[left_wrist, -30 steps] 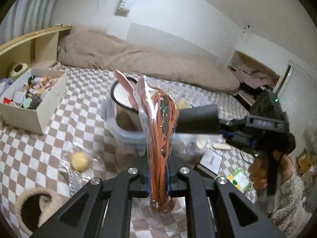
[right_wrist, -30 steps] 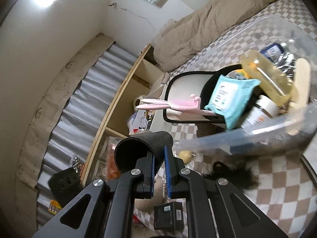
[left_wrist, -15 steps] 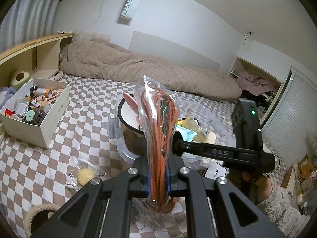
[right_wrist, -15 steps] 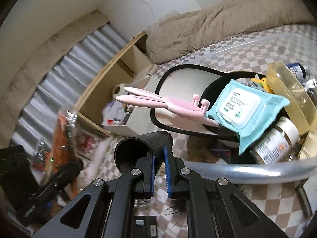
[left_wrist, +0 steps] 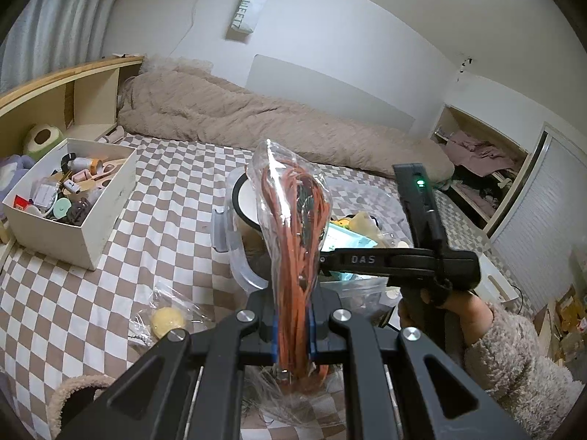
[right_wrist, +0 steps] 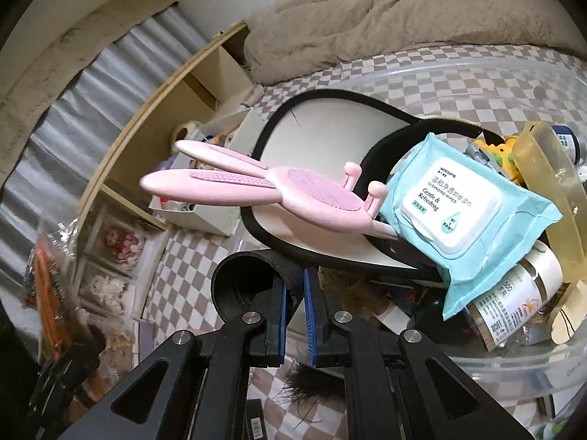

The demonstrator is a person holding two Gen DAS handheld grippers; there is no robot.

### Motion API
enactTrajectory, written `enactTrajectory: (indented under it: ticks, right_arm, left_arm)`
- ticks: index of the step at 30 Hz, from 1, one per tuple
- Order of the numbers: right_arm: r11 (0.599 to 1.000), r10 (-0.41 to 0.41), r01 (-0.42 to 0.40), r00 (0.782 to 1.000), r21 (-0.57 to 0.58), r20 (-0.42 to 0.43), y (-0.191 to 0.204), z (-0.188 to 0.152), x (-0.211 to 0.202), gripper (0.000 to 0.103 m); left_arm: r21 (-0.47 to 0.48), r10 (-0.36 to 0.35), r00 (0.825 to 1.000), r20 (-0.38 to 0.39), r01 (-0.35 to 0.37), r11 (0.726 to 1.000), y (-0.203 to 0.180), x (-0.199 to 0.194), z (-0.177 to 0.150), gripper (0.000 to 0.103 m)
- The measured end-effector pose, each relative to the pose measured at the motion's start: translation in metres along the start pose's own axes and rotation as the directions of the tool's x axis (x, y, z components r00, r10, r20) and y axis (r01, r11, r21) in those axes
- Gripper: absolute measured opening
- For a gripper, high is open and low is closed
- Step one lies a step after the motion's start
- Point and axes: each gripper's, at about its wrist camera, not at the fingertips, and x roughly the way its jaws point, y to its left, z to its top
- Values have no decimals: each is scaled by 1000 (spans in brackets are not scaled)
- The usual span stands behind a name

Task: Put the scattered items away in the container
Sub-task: 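Lift the bagged orange cable with the left gripper over the clear box, then lower the bagged cable into the clear box and open the left gripper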

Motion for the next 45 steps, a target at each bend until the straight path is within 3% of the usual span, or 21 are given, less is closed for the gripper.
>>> enactTrajectory:
  ticks: [4, 12, 17, 21, 29, 32, 36, 40, 42, 45]
  right_arm:
    - [997, -73, 73, 997, -27, -24, 1, 3, 11, 9]
    - [988, -142, 138, 988, -66, -61, 5, 6, 21, 9]
    - [997, -40, 47, 993, 59, -110, -12, 4, 18, 11]
    - [996, 18, -12, 997, 83, -71, -20, 5, -12, 11]
    - [996, 23, -26, 999, 90, 33, -43, 10, -82, 11]
    - [995, 11, -17, 998, 102, 57, -56, 6, -99, 11]
    - [993, -8, -1, 997, 115, 72, -76, 0, -113, 11]
    - [991, -14, 3, 997, 136, 77, -93, -3, -120, 11]
    - [989, -15, 2, 996, 146, 87, -98, -2, -123, 11]
    - [985, -10, -11, 992, 169, 122, -108, -1, -134, 11]
  left_arm:
    - [5, 7, 1000, -1, -7, 1000, -1, 0, 1, 11]
    - [-2, 11, 1000, -4, -11, 1000, -5, 4, 2, 11]
    - [8, 17, 1000, -14, -17, 1000, -10, 8, 3, 11]
    - [8, 15, 1000, -20, -15, 1000, -13, 14, 7, 11]
    - [30, -14, 999, -41, 15, 999, -29, 39, 14, 11]
    - [97, -21, 999, -37, 24, 995, -43, 53, 22, 11]
    - [246, 12, 999, -48, 0, 969, -67, 73, 33, 11]
    - [390, 29, 996, -88, 7, 921, -88, 96, 36, 11]
    - [471, 44, 993, -106, 11, 882, -99, 107, 35, 11]
    - [608, 89, 991, -96, -12, 793, -116, 122, 28, 11]
